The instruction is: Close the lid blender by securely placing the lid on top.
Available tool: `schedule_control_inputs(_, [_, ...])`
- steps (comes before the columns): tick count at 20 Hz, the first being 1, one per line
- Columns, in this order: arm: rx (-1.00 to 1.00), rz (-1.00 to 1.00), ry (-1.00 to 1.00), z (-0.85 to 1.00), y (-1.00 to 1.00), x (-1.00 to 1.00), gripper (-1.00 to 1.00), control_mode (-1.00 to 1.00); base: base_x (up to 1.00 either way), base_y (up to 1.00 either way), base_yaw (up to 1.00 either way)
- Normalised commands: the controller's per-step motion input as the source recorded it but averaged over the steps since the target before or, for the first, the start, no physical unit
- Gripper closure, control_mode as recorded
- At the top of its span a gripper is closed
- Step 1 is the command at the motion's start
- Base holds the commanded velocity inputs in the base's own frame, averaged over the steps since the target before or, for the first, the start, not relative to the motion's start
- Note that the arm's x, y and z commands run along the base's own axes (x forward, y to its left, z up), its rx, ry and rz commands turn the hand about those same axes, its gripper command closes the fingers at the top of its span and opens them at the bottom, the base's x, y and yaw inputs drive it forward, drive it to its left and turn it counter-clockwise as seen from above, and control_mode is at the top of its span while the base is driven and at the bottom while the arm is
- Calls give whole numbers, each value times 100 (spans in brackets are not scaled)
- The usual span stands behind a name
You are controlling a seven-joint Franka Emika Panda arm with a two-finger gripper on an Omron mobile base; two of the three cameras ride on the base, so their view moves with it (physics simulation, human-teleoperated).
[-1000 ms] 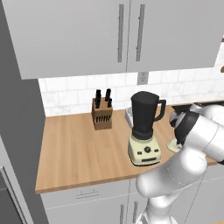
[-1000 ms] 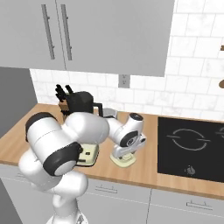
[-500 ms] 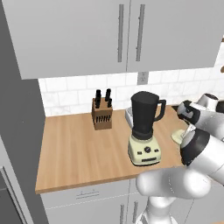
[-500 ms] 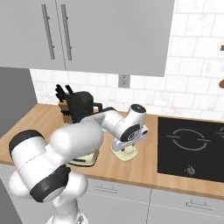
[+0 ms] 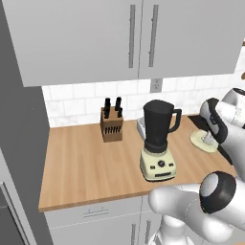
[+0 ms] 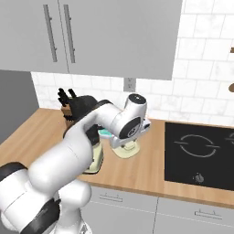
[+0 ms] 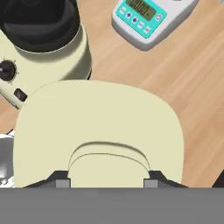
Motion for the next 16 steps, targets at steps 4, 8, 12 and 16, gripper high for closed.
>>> schedule_control_inputs(4, [-2, 0, -4, 86, 12, -36, 100, -100, 0, 0, 0])
schedule_control_inputs(8, [-1, 0, -4, 89, 16, -49, 100, -100, 0, 0, 0])
schedule_control_inputs(12, [-3, 0, -3, 83, 40, -46, 100, -100, 0, 0, 0])
schedule_control_inputs(16, [-3, 0, -3, 77, 59, -32, 100, -100, 0, 0, 0])
